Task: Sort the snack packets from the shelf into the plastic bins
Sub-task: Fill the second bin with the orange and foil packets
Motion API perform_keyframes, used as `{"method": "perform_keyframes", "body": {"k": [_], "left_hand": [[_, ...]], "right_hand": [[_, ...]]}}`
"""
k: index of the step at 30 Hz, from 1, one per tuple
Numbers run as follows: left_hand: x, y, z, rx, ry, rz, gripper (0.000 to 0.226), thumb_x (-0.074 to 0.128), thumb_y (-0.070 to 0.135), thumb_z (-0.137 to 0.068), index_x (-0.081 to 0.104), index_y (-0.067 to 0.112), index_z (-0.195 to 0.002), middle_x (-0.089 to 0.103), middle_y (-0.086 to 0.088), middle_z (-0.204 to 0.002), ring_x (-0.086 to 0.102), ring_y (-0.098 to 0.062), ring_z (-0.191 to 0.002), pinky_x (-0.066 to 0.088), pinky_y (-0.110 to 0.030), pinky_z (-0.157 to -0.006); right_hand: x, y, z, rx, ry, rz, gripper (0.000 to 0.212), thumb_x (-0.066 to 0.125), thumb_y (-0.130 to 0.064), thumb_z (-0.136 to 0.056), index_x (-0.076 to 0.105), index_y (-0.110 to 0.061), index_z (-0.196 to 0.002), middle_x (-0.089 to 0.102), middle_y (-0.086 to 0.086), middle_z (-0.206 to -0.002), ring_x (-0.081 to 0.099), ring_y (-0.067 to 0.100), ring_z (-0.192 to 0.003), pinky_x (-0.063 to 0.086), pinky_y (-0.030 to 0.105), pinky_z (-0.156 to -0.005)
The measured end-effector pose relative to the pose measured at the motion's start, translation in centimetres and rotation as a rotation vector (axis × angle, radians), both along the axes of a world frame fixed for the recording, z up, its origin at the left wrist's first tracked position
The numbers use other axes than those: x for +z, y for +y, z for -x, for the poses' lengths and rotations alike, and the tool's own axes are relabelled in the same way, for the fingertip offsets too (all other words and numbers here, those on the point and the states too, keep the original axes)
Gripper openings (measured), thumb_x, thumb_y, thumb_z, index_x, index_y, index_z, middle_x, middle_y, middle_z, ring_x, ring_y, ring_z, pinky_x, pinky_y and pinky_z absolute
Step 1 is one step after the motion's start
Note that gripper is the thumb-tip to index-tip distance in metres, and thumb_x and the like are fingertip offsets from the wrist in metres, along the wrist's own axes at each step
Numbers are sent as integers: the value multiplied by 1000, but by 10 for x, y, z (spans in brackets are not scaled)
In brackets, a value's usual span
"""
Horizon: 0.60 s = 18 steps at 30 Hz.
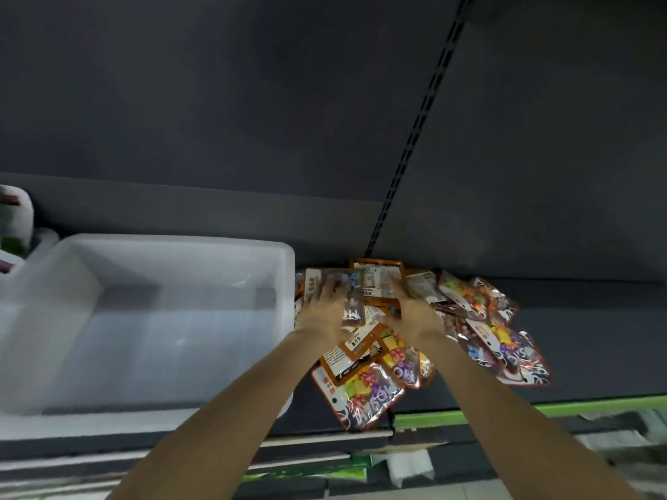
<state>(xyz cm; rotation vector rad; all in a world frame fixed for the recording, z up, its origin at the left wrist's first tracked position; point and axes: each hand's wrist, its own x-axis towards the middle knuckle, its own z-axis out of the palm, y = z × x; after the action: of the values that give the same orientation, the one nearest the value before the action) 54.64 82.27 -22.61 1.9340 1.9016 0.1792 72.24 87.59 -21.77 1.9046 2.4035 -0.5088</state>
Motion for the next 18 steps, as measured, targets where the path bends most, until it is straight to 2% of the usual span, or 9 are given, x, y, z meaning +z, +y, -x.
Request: {"method": "perform_keyframes", "body": {"k": [1, 3, 5, 7, 10, 13, 15, 18], "left_hand": [[-3, 2, 0, 21, 9, 11, 100, 70, 37, -81, 0, 21, -151, 0, -2, -159, -1, -27, -147, 12, -42, -118], [-7, 3, -2, 73, -21, -2, 91, 70, 33, -82, 10, 23, -150, 16, -5, -156, 17, -29, -143, 26, -42, -115], [-5, 3, -3, 109, -78, -58, 64, 65, 28, -87, 30, 21, -141, 43, -8, -140, 44, -27, -127, 43, -38, -103], [4, 0, -5, 100, -127, -125, 42, 57, 25, -93, 41, 19, -131, 58, -8, -123, 58, -23, -109, 50, -32, -90], [20, -3, -3, 99, -217, -264, 29, 49, 23, -97, 51, 18, -125, 63, -5, -115, 62, -20, -100, 52, -28, -81], [47, -4, 4, 172, -358, -428, 23, 50, 21, -96, 58, 13, -117, 59, -5, -112, 59, -17, -94, 43, -19, -75], [71, -6, 16, 269, -498, -497, 21, 54, 16, -94, 60, 10, -113, 60, -2, -107, 57, -12, -90, 42, -16, -71], [97, -13, 47, 405, -724, -567, 15, 60, 9, -90, 57, 13, -104, 64, 5, -94, 61, -8, -83, 51, -16, -64]], "right_hand": [[-4, -1, -4, -3, -15, -41, 75, 61, -36, -90, 16, -31, -150, 30, 1, -153, 44, 26, -131, 46, 40, -101], [-7, -5, -11, -14, -34, -168, 62, 62, -30, -90, 33, -32, -145, 43, 0, -145, 52, 23, -123, 50, 38, -96], [-6, -7, -16, -12, -50, -235, 51, 60, -29, -91, 43, -33, -139, 60, 1, -127, 61, 21, -110, 52, 34, -88], [-2, -6, -18, 14, -64, -245, 38, 56, -28, -94, 53, -33, -131, 69, 3, -108, 65, 23, -99, 53, 34, -81], [6, -3, -18, 53, -116, -341, 24, 49, -16, -97, 64, -26, -112, 71, 4, -87, 68, 25, -84, 48, 30, -67], [20, -2, -15, 25, 69, -519, 17, 59, -8, -90, 71, -15, -100, 70, 8, -76, 67, 29, -68, 50, 31, -54], [36, -3, -8, 28, 241, -625, 13, 62, -5, -88, 72, -11, -93, 69, 11, -82, 65, 31, -73, 51, 34, -55], [66, -5, 15, 10, 398, -548, 21, 50, -13, -97, 70, -11, -100, 67, 8, -95, 62, 26, -85, 50, 33, -66]]}}
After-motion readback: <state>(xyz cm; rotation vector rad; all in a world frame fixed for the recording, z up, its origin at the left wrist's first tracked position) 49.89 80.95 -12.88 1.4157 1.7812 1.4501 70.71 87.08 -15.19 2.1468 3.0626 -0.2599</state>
